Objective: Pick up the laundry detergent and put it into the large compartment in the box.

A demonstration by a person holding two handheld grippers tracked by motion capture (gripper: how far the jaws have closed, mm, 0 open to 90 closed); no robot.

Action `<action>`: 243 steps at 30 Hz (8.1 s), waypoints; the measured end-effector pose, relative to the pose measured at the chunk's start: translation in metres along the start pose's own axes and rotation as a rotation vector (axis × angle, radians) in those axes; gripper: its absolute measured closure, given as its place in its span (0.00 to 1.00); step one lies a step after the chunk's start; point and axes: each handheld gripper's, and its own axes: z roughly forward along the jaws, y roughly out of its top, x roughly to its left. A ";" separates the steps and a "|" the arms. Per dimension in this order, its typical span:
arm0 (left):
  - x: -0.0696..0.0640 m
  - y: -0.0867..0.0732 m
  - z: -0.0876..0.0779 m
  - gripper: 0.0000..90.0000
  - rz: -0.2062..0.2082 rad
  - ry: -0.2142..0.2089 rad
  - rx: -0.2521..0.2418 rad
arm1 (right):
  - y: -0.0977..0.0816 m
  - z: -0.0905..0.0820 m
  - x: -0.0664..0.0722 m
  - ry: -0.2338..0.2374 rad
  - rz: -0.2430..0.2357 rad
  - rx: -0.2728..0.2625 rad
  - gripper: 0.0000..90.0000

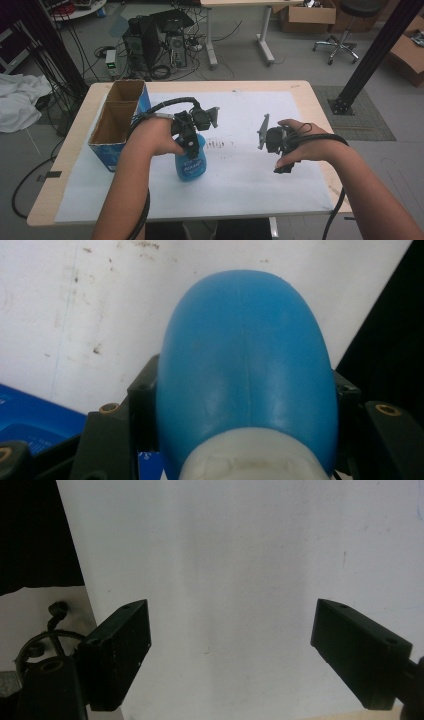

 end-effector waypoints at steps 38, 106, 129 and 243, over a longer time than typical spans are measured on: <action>0.038 -0.057 -0.156 0.43 -0.571 0.014 -0.022 | -0.005 -0.009 0.003 -0.017 0.007 -0.018 0.18; 0.156 -0.157 -0.074 0.42 -1.030 0.014 0.038 | 0.010 0.001 -0.005 -0.010 0.009 0.002 0.18; 0.162 -0.156 -0.002 0.42 -1.007 0.007 0.063 | 0.011 0.003 -0.005 -0.005 0.015 0.008 0.18; 0.112 -0.135 -0.079 0.02 -0.882 0.114 0.023 | 0.013 -0.008 0.003 -0.043 0.004 -0.001 0.18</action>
